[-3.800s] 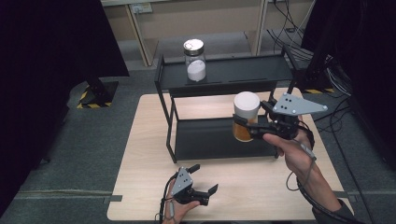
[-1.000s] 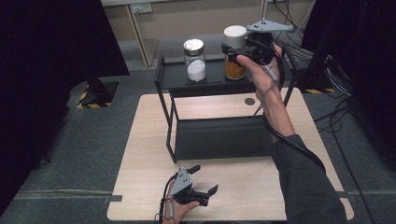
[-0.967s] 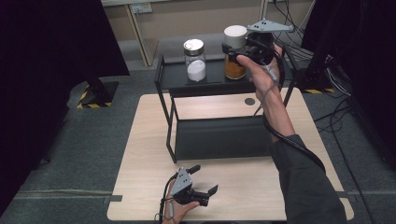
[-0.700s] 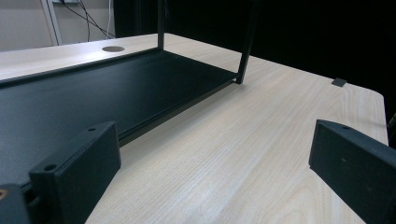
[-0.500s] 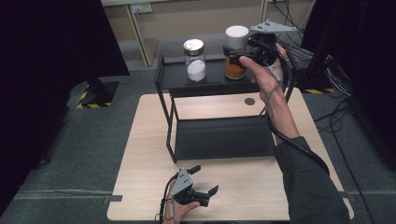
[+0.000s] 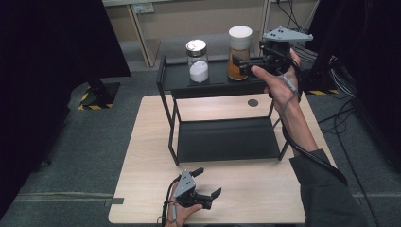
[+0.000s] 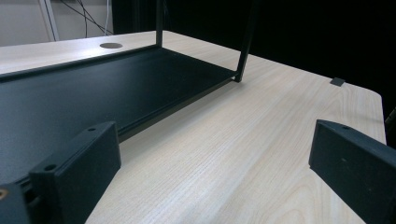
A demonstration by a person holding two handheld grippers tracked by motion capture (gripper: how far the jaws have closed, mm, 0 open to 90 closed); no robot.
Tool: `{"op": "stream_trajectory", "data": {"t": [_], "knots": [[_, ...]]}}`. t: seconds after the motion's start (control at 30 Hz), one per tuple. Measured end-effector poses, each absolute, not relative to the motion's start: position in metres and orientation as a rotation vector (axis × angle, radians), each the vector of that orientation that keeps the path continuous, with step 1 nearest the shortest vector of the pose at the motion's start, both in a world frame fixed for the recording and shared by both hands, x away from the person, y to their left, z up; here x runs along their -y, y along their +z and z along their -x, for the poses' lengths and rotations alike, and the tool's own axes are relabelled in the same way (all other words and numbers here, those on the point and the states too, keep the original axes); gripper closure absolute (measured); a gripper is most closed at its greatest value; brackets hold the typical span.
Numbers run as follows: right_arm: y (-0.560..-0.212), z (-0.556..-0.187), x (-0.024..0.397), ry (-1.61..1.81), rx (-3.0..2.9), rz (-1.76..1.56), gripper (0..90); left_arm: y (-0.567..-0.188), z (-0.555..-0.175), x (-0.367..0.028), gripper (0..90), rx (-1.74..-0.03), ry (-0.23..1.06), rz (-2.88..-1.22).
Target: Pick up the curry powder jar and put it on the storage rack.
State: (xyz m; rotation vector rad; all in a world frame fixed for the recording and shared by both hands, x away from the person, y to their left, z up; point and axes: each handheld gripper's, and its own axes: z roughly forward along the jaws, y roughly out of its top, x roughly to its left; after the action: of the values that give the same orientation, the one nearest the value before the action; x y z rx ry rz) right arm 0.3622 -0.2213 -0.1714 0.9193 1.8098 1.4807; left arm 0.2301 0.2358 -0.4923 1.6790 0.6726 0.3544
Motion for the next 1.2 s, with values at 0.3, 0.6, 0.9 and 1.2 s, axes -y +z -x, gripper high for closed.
{"op": "stream_trajectory", "data": {"t": [0.3, 0.6, 0.9, 1.2], "knots": [[-0.184, -0.349, 0.232, 1.503, -1.793, -0.894, 0.3, -0.492, -0.230, -0.236, 1.5, -0.671, 0.358, -1.678], [-0.202, -0.337, 0.248, 1.540, -1.816, -0.854, 0.3, -0.492, -0.230, -0.236, 1.4, -0.672, 0.356, -1.679], [-0.221, -0.320, 0.253, 1.564, -1.827, -0.819, 0.3, -0.493, -0.231, -0.236, 1.5, -0.675, 0.354, -1.680], [-0.237, -0.308, 0.255, 1.561, -1.838, -0.785, 0.3, -0.493, -0.231, -0.236, 1.5, -0.676, 0.353, -1.679]]}}
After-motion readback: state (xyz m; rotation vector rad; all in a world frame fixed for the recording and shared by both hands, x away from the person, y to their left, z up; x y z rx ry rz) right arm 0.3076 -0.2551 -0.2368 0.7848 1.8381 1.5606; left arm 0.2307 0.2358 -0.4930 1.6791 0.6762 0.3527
